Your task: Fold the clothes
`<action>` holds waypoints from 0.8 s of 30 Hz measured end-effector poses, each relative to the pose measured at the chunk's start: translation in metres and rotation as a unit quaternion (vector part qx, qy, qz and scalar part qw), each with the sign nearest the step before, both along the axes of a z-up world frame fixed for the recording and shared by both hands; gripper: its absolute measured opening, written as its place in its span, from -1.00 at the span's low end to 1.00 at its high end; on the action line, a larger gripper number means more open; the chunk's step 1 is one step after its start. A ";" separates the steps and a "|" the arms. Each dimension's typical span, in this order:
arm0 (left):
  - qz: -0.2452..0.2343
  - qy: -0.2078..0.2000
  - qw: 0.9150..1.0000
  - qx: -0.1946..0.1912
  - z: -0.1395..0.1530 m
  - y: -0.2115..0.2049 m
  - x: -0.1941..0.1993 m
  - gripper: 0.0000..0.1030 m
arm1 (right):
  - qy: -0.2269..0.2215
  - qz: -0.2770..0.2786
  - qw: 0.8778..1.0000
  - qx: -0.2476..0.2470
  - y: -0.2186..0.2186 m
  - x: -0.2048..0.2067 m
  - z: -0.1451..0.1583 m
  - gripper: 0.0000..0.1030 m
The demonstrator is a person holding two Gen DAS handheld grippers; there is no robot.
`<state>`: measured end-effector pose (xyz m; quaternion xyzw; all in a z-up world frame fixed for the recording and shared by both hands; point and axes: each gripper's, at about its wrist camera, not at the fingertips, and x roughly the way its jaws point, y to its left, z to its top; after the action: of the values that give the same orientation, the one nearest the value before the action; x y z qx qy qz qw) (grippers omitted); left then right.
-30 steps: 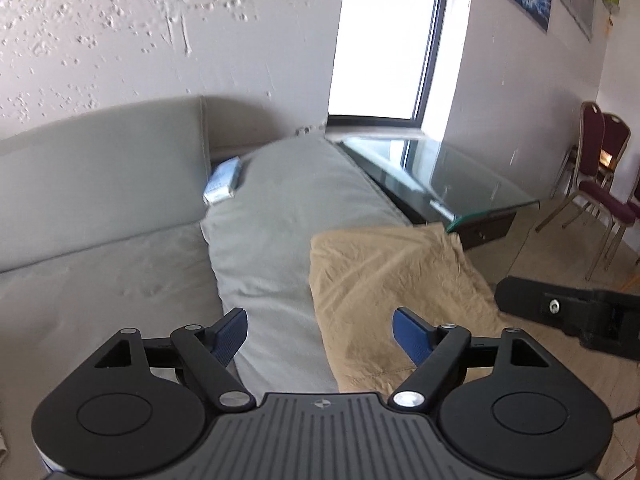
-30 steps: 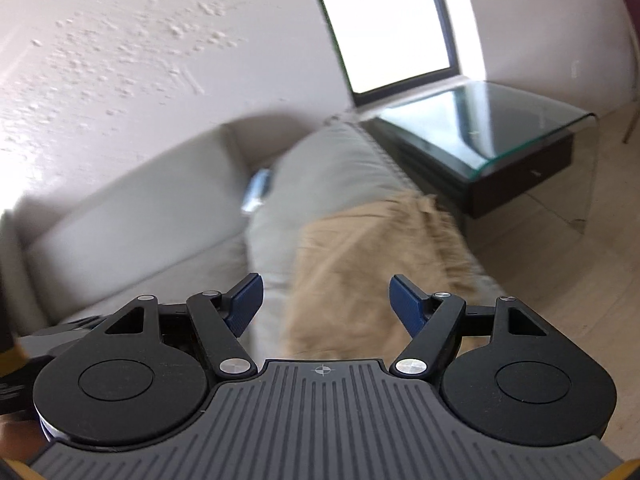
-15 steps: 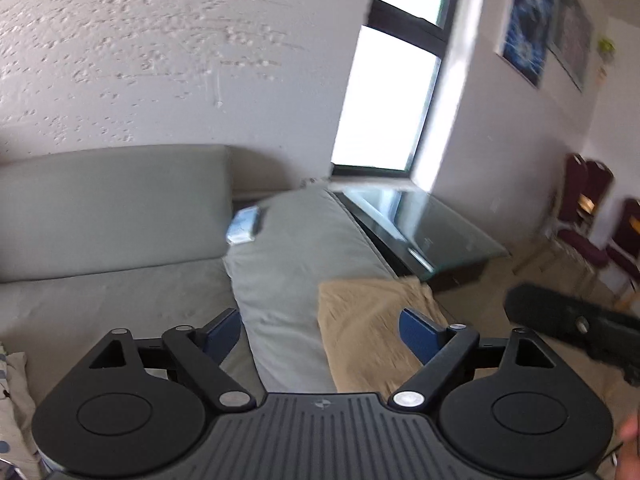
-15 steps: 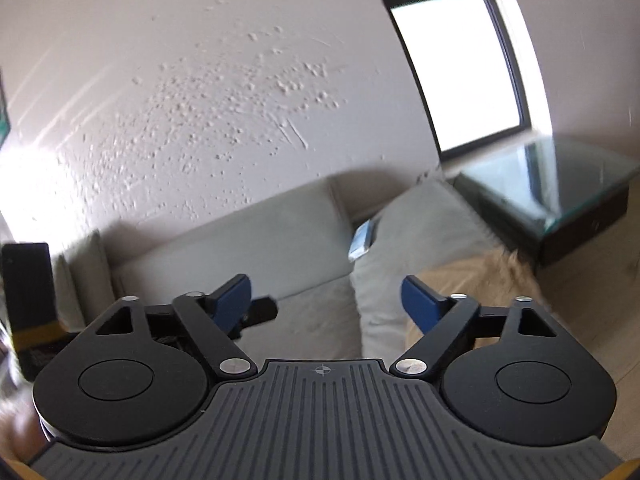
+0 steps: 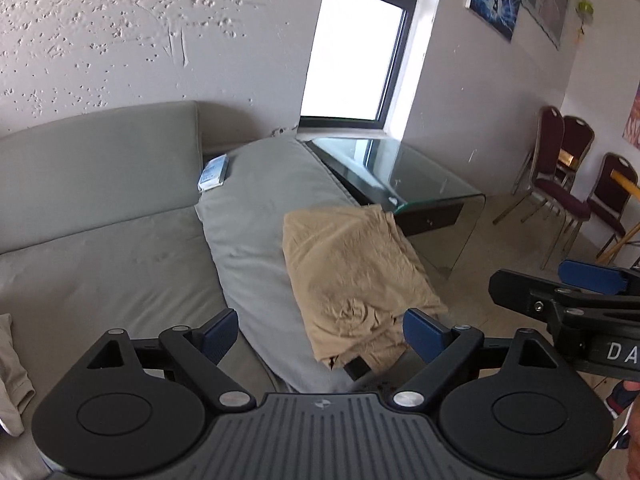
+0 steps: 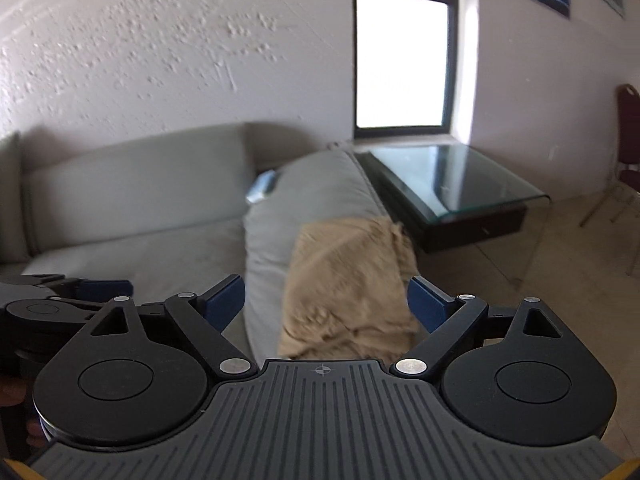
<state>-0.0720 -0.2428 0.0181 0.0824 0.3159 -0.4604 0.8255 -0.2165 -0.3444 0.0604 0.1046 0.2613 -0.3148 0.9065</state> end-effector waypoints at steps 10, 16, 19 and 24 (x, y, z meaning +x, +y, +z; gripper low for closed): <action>0.019 -0.013 0.999 0.032 -0.018 -0.009 -0.009 0.83 | 0.029 -0.024 0.999 0.017 -0.012 -0.013 -0.026 0.86; 0.044 -0.021 0.997 0.065 -0.029 -0.023 -0.014 0.95 | 0.033 -0.033 0.999 0.028 -0.022 -0.018 -0.036 0.91; 0.037 0.009 0.994 0.098 -0.043 -0.032 -0.014 0.95 | 0.046 -0.039 0.997 0.040 -0.028 -0.019 -0.043 0.91; 0.034 0.010 0.992 0.117 -0.053 -0.040 -0.018 0.95 | 0.065 -0.047 0.996 0.048 -0.032 -0.019 -0.051 0.91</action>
<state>-0.0904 -0.2826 -0.0348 0.1631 0.3787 -0.3927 0.8220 -0.2357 -0.3767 0.0091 0.1396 0.3292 -0.3507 0.8656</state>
